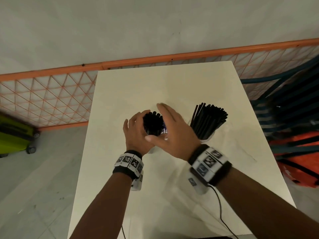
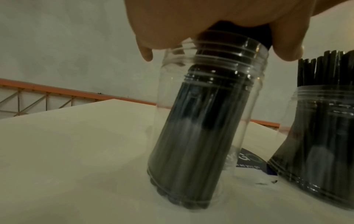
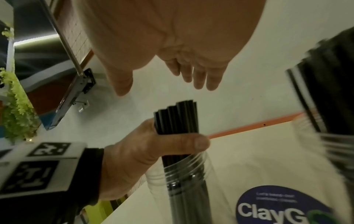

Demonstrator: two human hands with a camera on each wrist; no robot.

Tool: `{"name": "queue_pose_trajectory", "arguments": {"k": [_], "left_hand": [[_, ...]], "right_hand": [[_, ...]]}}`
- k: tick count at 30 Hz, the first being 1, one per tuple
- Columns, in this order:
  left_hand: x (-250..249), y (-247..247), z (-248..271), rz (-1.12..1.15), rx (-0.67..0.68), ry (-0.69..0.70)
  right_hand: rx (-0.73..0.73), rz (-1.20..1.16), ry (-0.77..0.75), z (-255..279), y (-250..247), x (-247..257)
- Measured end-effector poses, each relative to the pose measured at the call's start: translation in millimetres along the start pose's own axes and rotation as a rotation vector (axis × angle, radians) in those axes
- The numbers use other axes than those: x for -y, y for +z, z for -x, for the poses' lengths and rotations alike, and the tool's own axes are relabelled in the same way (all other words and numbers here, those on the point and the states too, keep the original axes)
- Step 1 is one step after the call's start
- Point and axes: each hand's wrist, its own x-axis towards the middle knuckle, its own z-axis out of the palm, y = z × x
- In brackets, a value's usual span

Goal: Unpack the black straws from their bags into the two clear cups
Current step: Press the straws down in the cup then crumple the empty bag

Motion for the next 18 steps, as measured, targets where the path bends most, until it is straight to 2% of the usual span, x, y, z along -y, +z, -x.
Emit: {"name": "queue_pose_trajectory", "arguments": {"k": [6, 8, 13, 18], "left_hand": [[1.5, 2.4, 4.6, -0.157, -0.003, 0.090], [1.5, 3.2, 2.4, -0.164, 0.013, 0.066], [6.0, 3.7, 0.5, -0.082, 0.060, 0.029], [4.7, -4.1, 1.5, 0.032, 0.114, -0.042]], "right_hand": [[0.042, 0.192, 0.003, -33.7, 47.1, -1.1], [0.051, 0.188, 0.017, -35.8, 53.3, -7.1], [0.038, 0.198, -0.015, -37.5, 50.0, -11.8], [-0.011, 0.062, -0.018, -30.8, 26.5, -8.8]]}}
